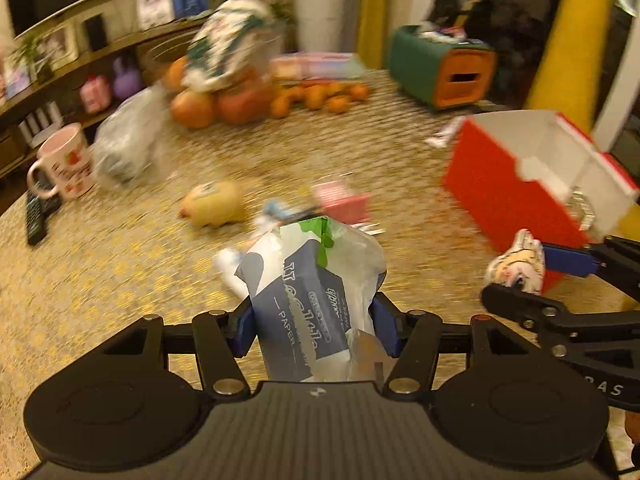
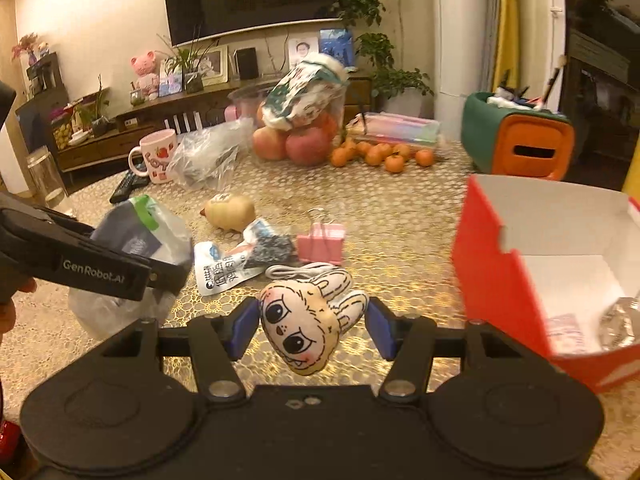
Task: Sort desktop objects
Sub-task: 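Carry both items to the red box while right tool releases the doll inside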
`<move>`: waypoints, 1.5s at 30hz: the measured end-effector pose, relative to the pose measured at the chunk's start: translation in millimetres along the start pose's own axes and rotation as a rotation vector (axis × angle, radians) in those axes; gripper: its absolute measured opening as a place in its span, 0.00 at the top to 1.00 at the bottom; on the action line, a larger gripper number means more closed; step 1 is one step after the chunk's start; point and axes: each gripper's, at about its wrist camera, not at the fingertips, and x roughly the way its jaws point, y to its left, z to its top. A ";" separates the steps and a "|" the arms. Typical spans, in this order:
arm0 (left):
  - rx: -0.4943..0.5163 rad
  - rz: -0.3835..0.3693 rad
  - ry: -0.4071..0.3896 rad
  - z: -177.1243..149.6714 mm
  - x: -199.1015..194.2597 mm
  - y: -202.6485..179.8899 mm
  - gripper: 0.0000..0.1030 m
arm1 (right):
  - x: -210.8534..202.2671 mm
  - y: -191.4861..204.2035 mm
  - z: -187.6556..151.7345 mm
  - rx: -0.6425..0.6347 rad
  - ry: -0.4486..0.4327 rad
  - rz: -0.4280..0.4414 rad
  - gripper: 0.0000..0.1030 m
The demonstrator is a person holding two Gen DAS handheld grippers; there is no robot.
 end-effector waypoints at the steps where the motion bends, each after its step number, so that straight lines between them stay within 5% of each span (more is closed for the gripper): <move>1: 0.012 -0.014 -0.005 1.5 -3.7 -8.4 0.44 | -7.0 -4.0 0.2 0.000 -0.003 0.000 0.44; 24: 0.202 -0.203 -0.062 55.8 -14.1 -180.7 0.44 | -102.6 -144.4 -3.8 0.117 -0.074 -0.166 0.44; 39: 0.220 -0.217 -0.078 124.8 40.6 -237.0 0.44 | -53.5 -232.1 23.1 0.183 -0.028 -0.282 0.44; 45: 0.234 -0.176 -0.020 139.0 84.1 -250.4 0.44 | -20.1 -262.8 37.8 0.209 0.025 -0.313 0.44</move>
